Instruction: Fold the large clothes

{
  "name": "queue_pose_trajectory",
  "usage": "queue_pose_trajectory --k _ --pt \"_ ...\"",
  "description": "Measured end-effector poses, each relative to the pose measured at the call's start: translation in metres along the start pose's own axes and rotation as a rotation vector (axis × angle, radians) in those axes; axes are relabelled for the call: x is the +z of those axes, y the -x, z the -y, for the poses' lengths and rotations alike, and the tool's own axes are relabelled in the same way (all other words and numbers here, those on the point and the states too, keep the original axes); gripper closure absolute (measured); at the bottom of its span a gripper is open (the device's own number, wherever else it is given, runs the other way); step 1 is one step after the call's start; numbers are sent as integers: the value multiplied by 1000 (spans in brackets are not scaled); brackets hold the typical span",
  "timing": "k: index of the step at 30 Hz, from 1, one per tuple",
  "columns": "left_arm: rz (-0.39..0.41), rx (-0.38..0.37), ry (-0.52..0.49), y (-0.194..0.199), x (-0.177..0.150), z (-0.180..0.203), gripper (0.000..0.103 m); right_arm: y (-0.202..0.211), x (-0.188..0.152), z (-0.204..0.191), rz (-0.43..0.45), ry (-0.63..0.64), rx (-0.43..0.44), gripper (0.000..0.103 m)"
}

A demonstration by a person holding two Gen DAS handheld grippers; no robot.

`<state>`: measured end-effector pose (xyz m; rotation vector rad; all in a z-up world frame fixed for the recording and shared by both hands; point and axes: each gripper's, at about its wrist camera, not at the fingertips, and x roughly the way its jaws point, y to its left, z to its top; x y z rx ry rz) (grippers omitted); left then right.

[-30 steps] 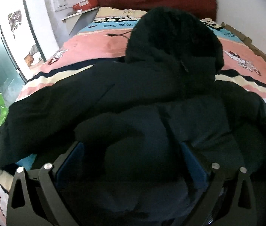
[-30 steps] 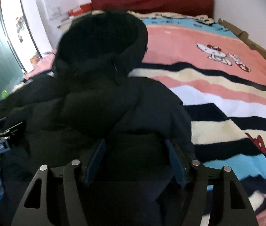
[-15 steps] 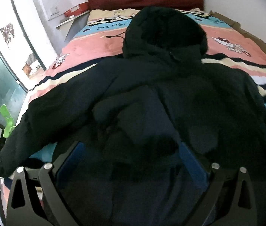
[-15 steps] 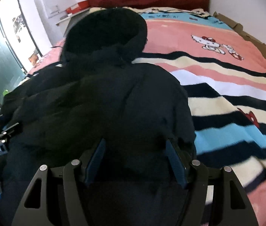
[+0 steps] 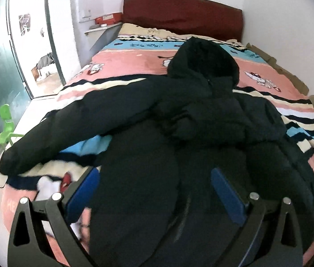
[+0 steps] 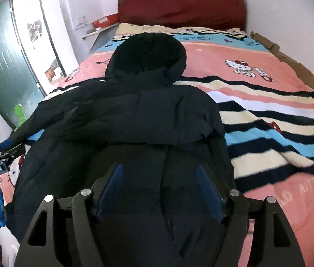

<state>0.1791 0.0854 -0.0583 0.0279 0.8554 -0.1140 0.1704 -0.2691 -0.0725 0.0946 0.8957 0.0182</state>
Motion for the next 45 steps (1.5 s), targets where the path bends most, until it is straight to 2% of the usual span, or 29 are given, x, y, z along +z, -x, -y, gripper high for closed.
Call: queue_pose_trajectory --k 3,8,18,20,24,28,38,45 --pt "-10 -27 29 13 -13 -22 1 13 -4 -5 13 -9 -12 33" --pt "-25 -72 132 23 -37 -60 1 32 -9 -17 34 -4 -28 32" --pt "-44 -79 254 19 -67 -117 1 37 -14 -39 20 23 -56 32" --pt "-40 -83 293 18 -70 -132 1 36 -13 -40 16 20 -64 32" --pt "-35 -93 439 9 -75 -179 2 33 -11 -45 8 15 -78 32" --pt "-22 -72 565 1 -76 -227 3 29 -9 -52 0 15 -88 32" --pt "-18 36 763 -25 -71 -327 3 13 -4 -61 -35 13 -117 32" --pt "-32 13 930 -64 -69 -373 4 4 -3 -60 -56 8 -133 32"
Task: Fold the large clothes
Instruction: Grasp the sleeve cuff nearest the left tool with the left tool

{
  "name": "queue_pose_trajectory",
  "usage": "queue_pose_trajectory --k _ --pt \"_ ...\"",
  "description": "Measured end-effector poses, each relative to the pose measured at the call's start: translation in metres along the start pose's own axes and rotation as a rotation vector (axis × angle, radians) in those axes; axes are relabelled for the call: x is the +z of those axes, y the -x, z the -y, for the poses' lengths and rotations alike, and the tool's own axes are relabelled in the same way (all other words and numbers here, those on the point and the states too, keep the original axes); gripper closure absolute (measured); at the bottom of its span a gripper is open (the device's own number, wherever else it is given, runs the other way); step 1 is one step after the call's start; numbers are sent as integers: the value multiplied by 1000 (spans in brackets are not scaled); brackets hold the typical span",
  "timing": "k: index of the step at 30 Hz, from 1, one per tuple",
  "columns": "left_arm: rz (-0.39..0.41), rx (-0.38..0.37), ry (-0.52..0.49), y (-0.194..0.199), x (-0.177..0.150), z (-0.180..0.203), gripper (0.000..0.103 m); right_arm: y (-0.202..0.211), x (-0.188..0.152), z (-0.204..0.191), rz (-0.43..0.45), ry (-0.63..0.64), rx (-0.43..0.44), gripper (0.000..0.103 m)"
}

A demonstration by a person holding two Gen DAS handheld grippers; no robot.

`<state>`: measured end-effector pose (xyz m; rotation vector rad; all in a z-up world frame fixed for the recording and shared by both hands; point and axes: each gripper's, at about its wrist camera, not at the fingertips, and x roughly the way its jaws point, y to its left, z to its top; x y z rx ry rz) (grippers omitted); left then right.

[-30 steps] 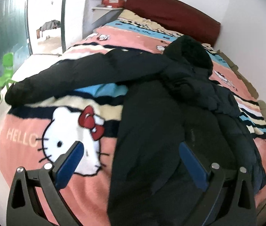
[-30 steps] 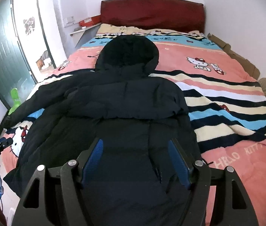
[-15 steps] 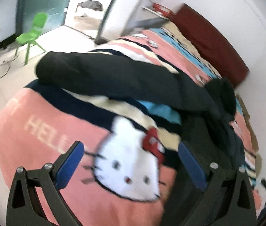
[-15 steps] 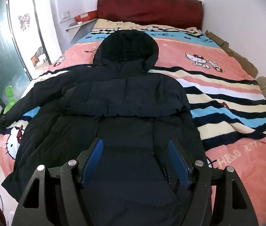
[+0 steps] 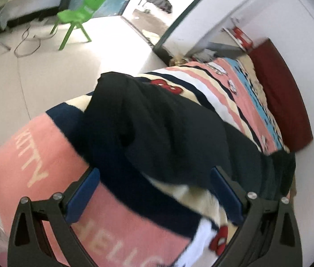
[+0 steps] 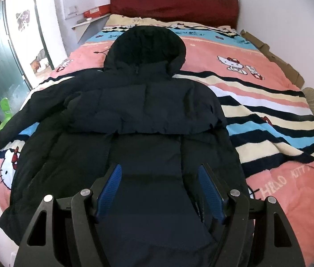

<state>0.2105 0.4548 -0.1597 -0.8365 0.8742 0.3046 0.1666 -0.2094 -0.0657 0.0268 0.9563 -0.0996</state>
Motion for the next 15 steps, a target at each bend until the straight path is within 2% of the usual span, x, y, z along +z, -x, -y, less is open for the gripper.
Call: queue_pose_trajectory --k 6,9,11,15 --pt "13 9 123 -23 28 -19 7 1 1 13 2 -25 -22 32" --pt "11 10 168 -32 38 -28 16 0 0 22 -1 -45 -34 32" --pt "10 12 200 -36 43 -35 30 -2 -2 27 -7 -56 -39 32" --pt "6 -4 241 -40 46 -45 53 -6 -4 33 -15 -68 -45 32"
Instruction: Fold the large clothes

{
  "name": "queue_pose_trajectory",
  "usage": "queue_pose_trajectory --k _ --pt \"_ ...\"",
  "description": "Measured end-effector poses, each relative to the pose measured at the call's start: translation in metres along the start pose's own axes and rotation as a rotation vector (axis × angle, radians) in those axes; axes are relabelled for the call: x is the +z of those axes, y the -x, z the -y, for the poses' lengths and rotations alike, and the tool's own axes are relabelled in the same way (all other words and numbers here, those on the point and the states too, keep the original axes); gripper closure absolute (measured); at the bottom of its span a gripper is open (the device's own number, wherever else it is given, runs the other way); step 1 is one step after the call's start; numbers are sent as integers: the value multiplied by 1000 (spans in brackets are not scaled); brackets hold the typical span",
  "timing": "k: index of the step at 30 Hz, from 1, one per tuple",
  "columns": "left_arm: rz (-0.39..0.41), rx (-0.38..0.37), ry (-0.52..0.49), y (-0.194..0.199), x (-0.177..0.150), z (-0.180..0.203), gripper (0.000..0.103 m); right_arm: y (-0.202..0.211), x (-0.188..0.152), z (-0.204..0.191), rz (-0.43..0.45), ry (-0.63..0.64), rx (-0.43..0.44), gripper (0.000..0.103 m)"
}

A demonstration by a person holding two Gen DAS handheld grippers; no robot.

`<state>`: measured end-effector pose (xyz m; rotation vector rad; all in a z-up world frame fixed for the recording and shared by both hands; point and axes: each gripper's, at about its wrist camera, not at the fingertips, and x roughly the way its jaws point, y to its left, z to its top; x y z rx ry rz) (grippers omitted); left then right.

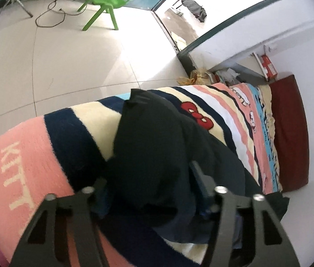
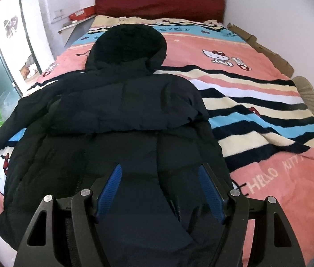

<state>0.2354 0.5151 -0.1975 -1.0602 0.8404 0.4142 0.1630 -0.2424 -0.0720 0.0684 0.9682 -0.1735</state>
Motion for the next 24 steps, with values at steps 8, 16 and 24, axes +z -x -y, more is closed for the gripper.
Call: queue_pose_trajectory --k 8,16,24 --pt "12 -49 -21 12 -3 11 81 -2 -1 3 2 -4 13 32" --pt "58 -91 -89 45 -11 36 84 4 -5 19 26 -31 36 32" --pt "91 -138 -168 83 -31 76 84 9 -10 35 54 -51 64 32"
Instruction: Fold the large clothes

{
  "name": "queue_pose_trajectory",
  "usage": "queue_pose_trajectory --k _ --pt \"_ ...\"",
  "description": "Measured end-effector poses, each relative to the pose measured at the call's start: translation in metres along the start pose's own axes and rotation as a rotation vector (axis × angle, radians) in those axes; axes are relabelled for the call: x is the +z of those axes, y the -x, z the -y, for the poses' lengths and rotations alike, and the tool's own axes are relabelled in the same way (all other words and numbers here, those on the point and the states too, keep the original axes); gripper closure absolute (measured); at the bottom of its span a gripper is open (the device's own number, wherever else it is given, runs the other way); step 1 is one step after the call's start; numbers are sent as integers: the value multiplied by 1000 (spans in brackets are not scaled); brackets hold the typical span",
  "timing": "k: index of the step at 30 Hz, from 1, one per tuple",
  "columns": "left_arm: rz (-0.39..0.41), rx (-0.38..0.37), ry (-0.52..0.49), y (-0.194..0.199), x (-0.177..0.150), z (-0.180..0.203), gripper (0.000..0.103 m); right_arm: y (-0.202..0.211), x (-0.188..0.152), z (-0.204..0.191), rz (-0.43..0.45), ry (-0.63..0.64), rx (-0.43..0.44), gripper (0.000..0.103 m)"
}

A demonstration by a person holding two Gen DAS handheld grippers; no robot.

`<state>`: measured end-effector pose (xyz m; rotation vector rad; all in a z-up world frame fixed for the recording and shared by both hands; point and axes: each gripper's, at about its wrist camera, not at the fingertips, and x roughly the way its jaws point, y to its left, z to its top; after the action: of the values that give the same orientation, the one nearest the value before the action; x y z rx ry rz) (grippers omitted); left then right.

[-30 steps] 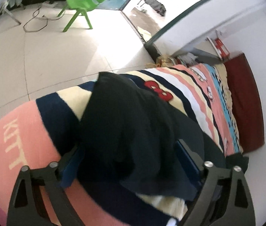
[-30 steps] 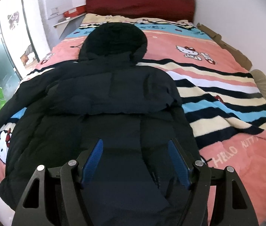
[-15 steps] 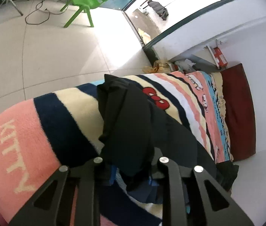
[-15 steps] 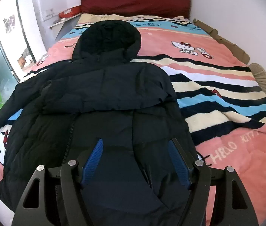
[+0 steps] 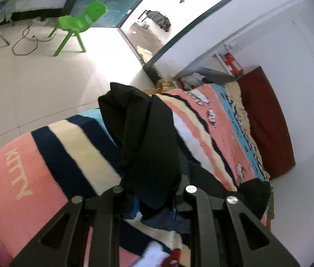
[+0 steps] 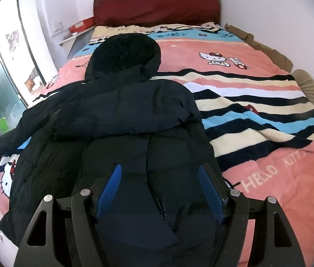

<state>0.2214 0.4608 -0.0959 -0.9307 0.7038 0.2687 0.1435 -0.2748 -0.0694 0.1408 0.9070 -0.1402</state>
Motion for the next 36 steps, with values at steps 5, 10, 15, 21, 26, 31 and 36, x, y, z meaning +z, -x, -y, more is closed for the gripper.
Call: queue_pose_trajectory --k 5,10,15,21,26,31,36 --pt "12 -35 -59 16 -11 42 84 7 -4 20 19 -24 15 32" --pt "20 -79 -132 31 -27 93 84 13 -10 45 36 -55 21 32" --pt "14 -126 -231 43 -49 156 84 19 -16 71 49 -81 18 32" --pt "-14 -204 -370 51 -91 237 84 22 -21 101 71 -137 18 32" --pt "-57 -256 -459 51 -136 293 85 23 -21 123 80 -162 -12 32" --pt "-118 -305 -541 40 -186 344 85 26 -17 147 101 -195 -48 32" --pt "-186 -351 -606 24 -239 390 85 25 -17 171 112 -236 -63 32"
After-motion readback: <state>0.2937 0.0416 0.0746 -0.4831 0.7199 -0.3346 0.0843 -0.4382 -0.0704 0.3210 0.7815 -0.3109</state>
